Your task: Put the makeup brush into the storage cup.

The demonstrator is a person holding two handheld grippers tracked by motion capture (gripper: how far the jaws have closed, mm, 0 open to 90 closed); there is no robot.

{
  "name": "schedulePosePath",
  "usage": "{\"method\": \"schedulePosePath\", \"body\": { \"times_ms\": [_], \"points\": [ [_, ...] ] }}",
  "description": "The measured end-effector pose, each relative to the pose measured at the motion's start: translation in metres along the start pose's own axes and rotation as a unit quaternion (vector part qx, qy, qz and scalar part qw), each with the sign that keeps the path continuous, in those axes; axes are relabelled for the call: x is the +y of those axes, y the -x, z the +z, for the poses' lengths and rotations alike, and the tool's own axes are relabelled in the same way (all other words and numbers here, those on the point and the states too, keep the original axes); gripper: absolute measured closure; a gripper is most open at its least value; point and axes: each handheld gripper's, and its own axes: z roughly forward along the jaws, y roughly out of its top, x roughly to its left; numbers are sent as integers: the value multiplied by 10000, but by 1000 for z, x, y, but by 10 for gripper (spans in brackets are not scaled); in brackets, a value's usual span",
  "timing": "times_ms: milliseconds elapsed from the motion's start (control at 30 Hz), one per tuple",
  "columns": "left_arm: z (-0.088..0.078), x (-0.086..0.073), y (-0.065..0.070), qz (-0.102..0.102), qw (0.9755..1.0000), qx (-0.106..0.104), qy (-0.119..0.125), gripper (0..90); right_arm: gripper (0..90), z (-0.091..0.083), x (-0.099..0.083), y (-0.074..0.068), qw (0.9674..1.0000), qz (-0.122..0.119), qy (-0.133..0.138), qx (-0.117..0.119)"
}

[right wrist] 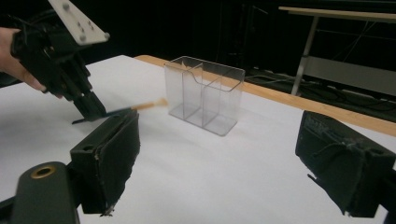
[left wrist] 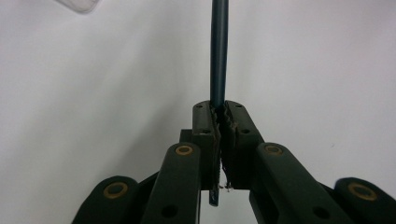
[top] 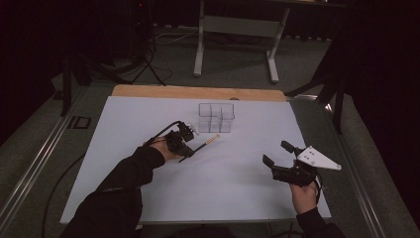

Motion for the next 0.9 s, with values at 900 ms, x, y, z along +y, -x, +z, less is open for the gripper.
{"method": "schedulePosePath", "body": {
  "times_ms": [900],
  "points": [
    [-26, -36, 23, -537, 9795, 9, 1942, 846, 106, 6, 1, -15, 9996, -176, -65, 211]
  ]
}}
